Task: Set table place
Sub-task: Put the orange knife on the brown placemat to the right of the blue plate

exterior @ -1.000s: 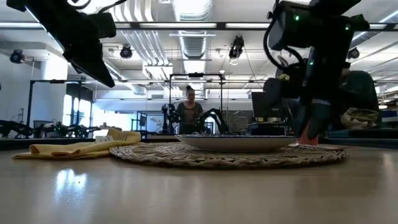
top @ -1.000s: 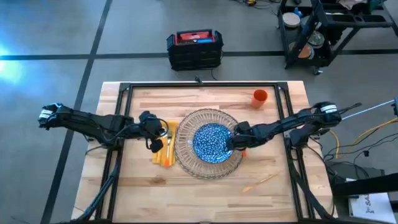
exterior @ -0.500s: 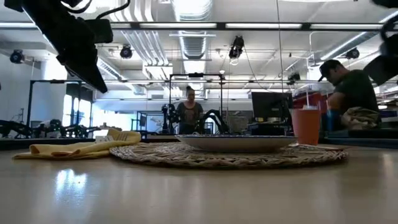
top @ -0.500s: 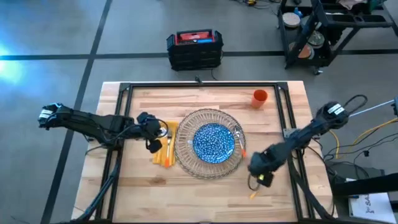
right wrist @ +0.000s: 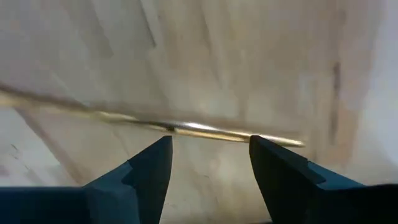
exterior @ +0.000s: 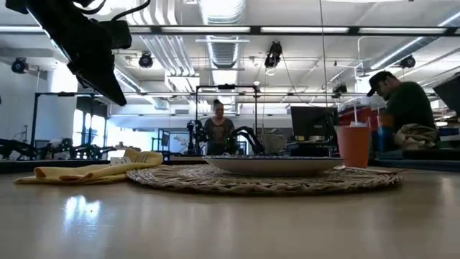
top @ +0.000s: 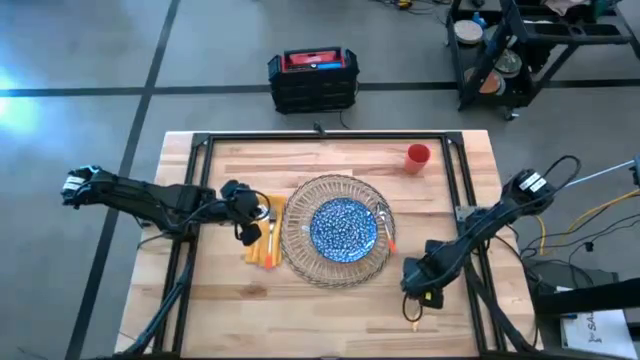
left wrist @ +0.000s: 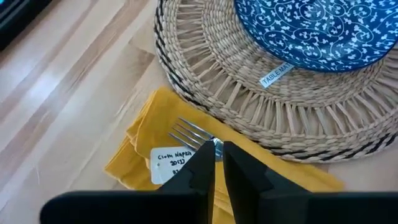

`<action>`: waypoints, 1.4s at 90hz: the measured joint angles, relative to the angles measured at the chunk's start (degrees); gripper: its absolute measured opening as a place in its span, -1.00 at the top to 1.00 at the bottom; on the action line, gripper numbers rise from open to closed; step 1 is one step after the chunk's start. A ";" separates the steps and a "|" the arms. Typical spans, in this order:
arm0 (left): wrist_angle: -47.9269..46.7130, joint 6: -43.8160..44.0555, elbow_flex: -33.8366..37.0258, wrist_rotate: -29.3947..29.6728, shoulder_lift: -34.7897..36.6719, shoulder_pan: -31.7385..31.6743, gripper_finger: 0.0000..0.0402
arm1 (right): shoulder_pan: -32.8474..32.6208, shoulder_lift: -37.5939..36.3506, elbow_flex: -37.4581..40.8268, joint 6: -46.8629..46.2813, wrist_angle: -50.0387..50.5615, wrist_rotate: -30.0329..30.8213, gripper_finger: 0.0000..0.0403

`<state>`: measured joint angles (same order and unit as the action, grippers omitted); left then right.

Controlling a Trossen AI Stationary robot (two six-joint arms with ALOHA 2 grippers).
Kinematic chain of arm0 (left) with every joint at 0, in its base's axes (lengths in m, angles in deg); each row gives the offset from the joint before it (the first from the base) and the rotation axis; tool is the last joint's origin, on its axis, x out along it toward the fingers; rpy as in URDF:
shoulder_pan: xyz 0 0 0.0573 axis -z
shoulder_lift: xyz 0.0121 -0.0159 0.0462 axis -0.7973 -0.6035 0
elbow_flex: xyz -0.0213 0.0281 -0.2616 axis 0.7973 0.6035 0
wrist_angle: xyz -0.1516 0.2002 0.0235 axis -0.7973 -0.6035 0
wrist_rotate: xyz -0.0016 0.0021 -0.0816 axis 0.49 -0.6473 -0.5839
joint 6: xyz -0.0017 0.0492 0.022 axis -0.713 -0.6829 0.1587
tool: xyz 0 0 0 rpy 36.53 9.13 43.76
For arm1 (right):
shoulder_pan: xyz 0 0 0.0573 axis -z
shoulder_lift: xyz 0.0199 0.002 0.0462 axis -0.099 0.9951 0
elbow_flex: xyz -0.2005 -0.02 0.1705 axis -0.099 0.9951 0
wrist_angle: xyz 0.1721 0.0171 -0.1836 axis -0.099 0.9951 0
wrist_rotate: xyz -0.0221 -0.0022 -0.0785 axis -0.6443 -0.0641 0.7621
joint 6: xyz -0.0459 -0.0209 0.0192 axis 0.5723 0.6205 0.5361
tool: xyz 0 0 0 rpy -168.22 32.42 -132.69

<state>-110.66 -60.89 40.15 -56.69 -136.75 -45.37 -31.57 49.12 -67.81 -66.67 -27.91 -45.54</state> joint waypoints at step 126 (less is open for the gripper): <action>-0.88 0.81 0.44 -2.05 -0.01 0.72 0.90 | -13.66 14.48 -18.25 -36.46 -4.84 -5.70 0.63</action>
<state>-111.55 -60.08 40.59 -58.74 -136.76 -44.65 -45.23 63.61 -86.06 -103.13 -32.75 -51.24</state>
